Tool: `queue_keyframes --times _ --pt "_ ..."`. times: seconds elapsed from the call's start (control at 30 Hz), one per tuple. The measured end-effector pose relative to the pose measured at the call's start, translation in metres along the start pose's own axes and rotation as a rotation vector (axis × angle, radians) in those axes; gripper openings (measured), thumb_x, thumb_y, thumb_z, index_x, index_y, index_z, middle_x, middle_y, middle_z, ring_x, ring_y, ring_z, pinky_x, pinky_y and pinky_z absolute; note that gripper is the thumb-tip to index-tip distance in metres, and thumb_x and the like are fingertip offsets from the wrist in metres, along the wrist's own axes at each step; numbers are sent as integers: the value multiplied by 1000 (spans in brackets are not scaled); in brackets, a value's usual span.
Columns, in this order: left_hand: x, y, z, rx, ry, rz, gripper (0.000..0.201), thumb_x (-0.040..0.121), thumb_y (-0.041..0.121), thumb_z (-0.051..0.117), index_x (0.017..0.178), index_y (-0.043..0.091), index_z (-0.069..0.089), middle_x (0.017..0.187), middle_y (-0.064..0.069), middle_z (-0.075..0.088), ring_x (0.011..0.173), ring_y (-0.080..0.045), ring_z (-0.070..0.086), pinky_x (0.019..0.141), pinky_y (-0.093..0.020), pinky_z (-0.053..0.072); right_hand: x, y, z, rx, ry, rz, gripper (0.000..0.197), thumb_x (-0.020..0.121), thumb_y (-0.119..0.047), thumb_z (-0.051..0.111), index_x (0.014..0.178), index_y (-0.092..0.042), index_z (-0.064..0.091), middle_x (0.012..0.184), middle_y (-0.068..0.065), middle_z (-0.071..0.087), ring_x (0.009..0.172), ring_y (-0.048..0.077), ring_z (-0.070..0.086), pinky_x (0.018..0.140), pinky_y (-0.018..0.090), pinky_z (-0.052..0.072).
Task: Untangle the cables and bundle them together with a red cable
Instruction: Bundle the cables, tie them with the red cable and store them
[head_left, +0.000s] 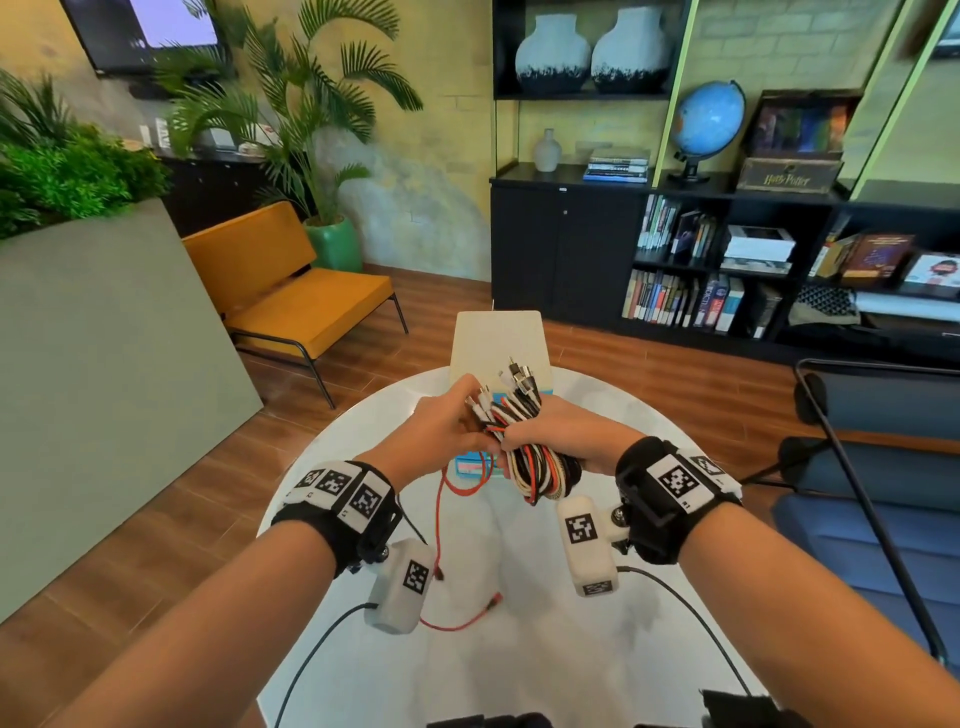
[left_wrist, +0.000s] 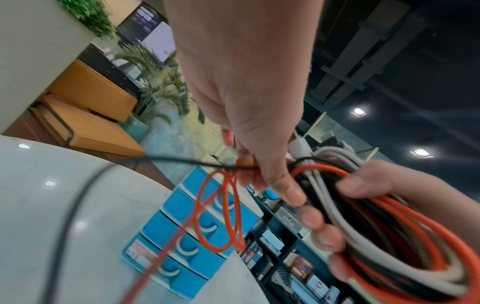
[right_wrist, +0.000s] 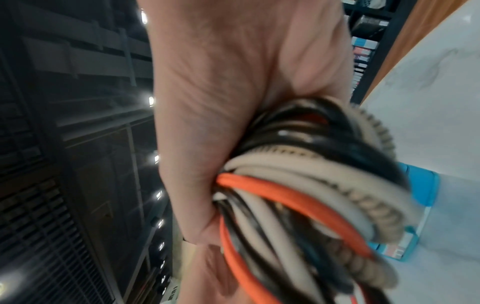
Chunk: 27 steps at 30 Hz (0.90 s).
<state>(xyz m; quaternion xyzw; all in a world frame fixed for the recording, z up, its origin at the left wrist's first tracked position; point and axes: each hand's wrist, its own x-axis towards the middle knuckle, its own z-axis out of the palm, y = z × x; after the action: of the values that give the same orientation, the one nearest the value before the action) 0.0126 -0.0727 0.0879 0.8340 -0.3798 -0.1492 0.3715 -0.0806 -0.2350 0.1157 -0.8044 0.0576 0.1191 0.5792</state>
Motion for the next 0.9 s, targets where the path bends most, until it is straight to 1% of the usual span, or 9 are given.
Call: queue_keyframes --times 0.1,0.23,0.33,0.5,0.57,0.6,0.73,0.83,0.9 --pt "-4 -23 -5 329 -58 -30 32 87 39 63 108 29 41 89 13 65 84 -14 60 90 -32 43 0 0 -7 -17 38 16 16 88 -12 65 103 -16 63 97 10 72 85 19 71 80 30 58" --pt "-16 -61 -11 515 -70 -87 5 97 36 45 94 32 47 81 15 64 79 -8 57 102 -40 30 -3 -4 -24 130 153 -43 20 86 -4 63 104 -11 64 95 9 73 86 21 72 77 31 58" --pt "-29 -86 -14 530 -82 -188 13 98 34 42 92 32 54 82 13 65 83 -6 58 106 -42 24 -3 -8 -39 219 308 -75 13 83 -4 63 93 -12 62 89 12 66 84 24 67 74 33 55" --pt "-36 -98 -14 483 -66 -250 9 96 33 48 92 36 55 95 16 65 95 -7 55 111 -51 15 1 -10 -44 247 382 -63 18 81 -7 65 99 -9 60 84 9 64 77 20 66 71 32 56" --pt "-33 -92 -15 459 -92 -275 7 90 35 57 97 37 56 98 18 62 97 -6 53 111 -52 18 1 -11 -39 224 374 -78 12 83 -5 63 93 -11 60 82 8 65 75 18 66 71 31 56" --pt "-31 -88 -15 408 -90 -279 20 86 38 63 104 37 54 101 19 61 100 -6 54 110 -51 24 2 -10 -36 198 361 -77 11 83 -5 63 92 -12 60 83 8 66 75 17 67 72 31 57" --pt "-22 -54 -19 79 -3 -253 70 79 48 69 138 27 37 132 7 50 125 -13 46 104 -35 39 -1 -11 -31 78 223 -44 17 85 -5 64 99 -15 62 95 9 71 87 22 70 82 34 58" --pt "-18 -15 -22 -61 70 -146 58 94 52 42 144 26 32 145 5 36 132 -11 38 98 -22 36 -1 -13 -22 12 105 -33 20 85 -5 66 103 -15 64 99 8 73 90 19 72 82 32 58" --pt "-12 4 -20 -178 43 -99 51 99 50 24 142 26 37 140 10 42 122 -2 44 90 -9 37 1 -13 -16 -3 60 -25 25 85 -7 67 109 -13 62 103 9 73 93 20 72 86 35 58"
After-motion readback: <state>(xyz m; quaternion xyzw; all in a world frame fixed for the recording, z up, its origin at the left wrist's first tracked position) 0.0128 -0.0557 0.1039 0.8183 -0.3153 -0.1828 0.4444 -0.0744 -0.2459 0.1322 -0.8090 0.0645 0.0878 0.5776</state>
